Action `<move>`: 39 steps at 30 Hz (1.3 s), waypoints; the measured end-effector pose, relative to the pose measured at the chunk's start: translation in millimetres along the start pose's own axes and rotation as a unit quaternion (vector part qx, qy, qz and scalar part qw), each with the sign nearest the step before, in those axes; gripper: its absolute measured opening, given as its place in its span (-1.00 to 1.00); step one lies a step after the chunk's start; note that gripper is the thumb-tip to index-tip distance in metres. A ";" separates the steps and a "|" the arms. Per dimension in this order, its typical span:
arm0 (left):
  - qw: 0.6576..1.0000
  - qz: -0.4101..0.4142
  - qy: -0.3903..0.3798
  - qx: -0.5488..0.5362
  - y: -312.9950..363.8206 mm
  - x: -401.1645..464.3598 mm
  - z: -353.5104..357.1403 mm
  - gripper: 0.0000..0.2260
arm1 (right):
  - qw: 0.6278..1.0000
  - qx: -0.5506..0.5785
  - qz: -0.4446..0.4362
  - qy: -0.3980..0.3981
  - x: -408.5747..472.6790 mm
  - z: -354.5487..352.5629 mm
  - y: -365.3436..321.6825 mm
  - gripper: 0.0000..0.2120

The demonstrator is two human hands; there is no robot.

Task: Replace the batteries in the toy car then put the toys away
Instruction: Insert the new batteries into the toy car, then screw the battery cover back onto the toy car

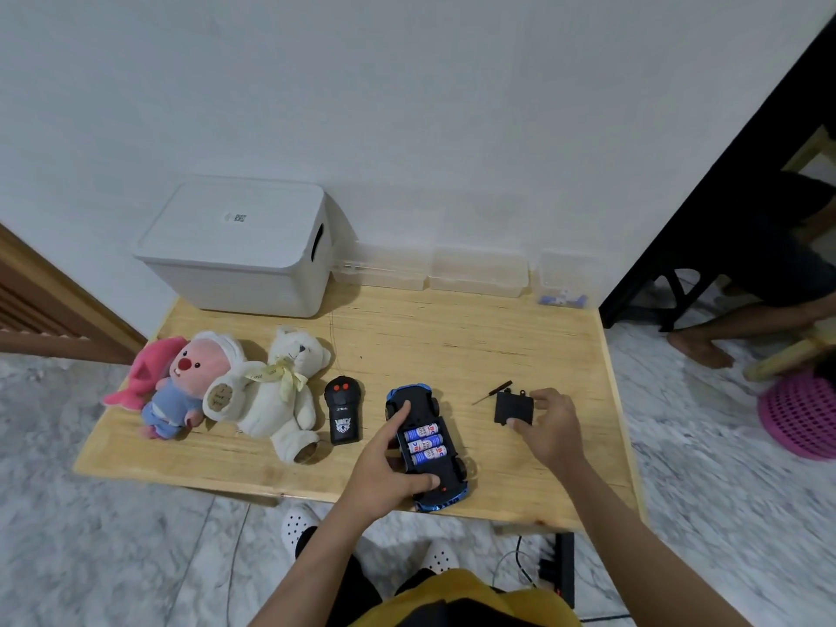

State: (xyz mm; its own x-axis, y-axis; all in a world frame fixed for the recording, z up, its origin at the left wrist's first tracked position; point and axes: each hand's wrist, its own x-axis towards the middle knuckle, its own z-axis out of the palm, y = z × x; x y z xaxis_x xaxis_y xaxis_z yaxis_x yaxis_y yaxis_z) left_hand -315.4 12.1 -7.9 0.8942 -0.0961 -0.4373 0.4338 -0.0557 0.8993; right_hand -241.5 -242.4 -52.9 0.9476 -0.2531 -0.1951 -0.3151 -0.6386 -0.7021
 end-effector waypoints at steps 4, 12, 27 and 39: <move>1.000 -0.002 0.003 -0.010 -0.2 -1.5 1.9 -0.10 | 0.995 0.092 0.002 0.028 -3.9 -5.3 1.5 -0.70; 1.000 0.012 0.003 -0.003 6.2 -1.2 4.7 -0.19 | 0.967 0.250 -0.043 -0.031 -31.4 -29.1 -47.1 -0.85; 0.998 0.046 -0.022 -0.035 39.4 -15.7 -2.4 -0.26 | 0.934 0.281 -0.114 -0.190 -62.0 -21.2 -101.2 -0.74; 0.995 0.057 -0.024 -0.082 43.2 -27.6 -10.2 -0.34 | 0.942 0.214 -0.134 -0.224 -56.6 -20.9 -107.7 -0.72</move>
State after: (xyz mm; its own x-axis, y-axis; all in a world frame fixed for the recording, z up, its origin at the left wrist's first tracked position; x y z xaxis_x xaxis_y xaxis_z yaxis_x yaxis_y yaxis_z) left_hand -320.2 22.5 43.1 0.9341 -0.1410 -0.3281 0.3453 0.1217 0.9306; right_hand -262.3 -174.5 48.2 0.9476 0.2678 -0.1745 -0.1029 -0.2612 -0.9598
